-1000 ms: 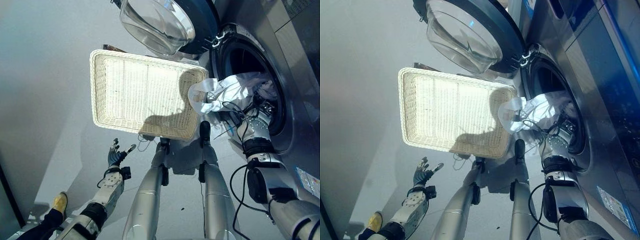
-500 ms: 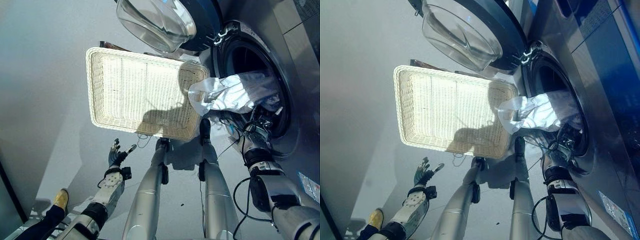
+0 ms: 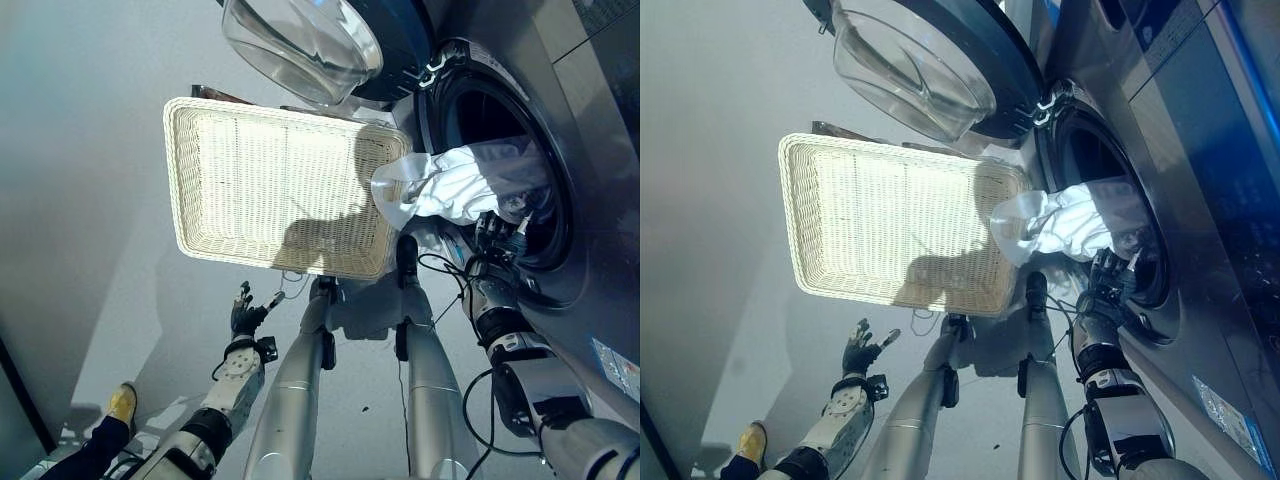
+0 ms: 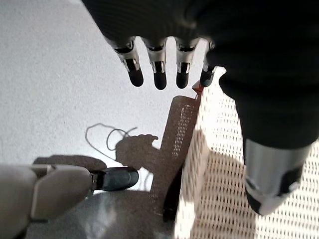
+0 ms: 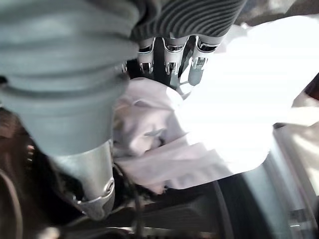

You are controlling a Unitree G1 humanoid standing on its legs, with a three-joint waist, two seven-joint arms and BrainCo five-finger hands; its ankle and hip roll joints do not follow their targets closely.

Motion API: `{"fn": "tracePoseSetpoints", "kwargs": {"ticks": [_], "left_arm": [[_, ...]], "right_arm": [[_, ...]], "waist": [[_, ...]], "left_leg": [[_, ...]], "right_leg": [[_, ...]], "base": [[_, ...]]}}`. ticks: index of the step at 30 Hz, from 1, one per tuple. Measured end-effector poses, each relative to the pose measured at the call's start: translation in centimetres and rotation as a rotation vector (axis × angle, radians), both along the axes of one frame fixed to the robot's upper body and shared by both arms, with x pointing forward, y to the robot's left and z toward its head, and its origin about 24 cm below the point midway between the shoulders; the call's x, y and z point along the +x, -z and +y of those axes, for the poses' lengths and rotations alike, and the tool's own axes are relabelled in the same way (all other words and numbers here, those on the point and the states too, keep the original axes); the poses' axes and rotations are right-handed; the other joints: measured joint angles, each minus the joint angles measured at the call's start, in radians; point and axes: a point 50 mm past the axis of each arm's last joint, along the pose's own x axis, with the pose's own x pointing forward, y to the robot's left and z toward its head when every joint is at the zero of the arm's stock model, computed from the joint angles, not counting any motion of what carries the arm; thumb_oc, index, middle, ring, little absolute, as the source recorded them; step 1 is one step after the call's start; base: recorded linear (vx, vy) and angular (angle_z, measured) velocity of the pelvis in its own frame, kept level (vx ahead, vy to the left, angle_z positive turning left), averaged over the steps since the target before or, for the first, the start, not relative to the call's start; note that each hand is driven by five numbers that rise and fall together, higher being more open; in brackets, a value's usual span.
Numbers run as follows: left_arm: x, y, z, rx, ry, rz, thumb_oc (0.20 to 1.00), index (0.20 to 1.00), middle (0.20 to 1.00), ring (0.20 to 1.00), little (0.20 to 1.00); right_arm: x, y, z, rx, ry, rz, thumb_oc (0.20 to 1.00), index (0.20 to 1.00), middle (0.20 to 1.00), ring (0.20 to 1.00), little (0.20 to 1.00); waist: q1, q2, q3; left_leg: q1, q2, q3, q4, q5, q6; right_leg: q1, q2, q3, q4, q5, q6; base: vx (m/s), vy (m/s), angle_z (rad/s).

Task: Put the clothes into the washing machine.

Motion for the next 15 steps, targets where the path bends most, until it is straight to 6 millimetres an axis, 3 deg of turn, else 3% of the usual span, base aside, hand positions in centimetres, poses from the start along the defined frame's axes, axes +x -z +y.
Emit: {"fn": "tracePoseSetpoints", "kwargs": {"ticks": [4,7,11,14,15], "left_arm": [[-0.1,0.0,-0.4,-0.009,-0.012,0.0,1.0,1.0,1.0,1.0,1.0],[-0.2,0.2,-1.0,-0.018,-0.012,0.006,1.0,1.0,1.0,1.0,1.0],[-0.2,0.2,-1.4,-0.024,-0.015,-0.003,1.0,1.0,1.0,1.0,1.0],[-0.2,0.2,-1.3,-0.023,-0.019,-0.002,1.0,1.0,1.0,1.0,1.0],[-0.2,0.2,-1.2,-0.022,-0.024,-0.001,1.0,1.0,1.0,1.0,1.0]], "right_arm": [[-0.9,2.7,4.0,-0.01,-0.134,0.091,1.0,1.0,1.0,1.0,1.0],[-2.8,5.9,7.4,0.028,-0.223,0.196,1.0,1.0,1.0,1.0,1.0],[-4.0,7.2,8.0,0.031,-0.228,0.224,1.0,1.0,1.0,1.0,1.0],[-3.1,5.5,7.0,-0.015,-0.205,0.145,1.0,1.0,1.0,1.0,1.0],[-2.4,4.1,6.2,-0.054,-0.192,0.095,1.0,1.0,1.0,1.0,1.0]], "waist": [[0.001,0.002,-0.004],[0.0,0.002,-0.004],[0.001,0.002,-0.004],[0.002,0.002,-0.004],[0.003,0.002,-0.004]], "left_leg": [[-0.01,0.005,0.009,0.0,-0.002,-0.003],[-0.014,0.004,0.022,0.001,-0.003,-0.003],[-0.013,0.005,0.023,0.002,-0.004,-0.004],[-0.01,0.005,0.022,0.002,-0.003,-0.003],[-0.009,0.005,0.021,0.003,-0.002,-0.003]], "right_leg": [[-0.016,0.006,0.007,0.002,-0.001,-0.003],[-0.026,0.007,0.022,0.003,0.0,-0.003],[-0.026,0.007,0.023,0.005,0.0,-0.002],[-0.022,0.007,0.023,0.007,0.001,-0.002],[-0.022,0.007,0.023,0.011,0.001,-0.002]], "base": [[0.0,0.053,-0.06],[0.02,0.059,-0.09],[0.01,0.001,-0.01],[0.01,-0.048,0.01],[0.0,-0.105,0.01]]}}
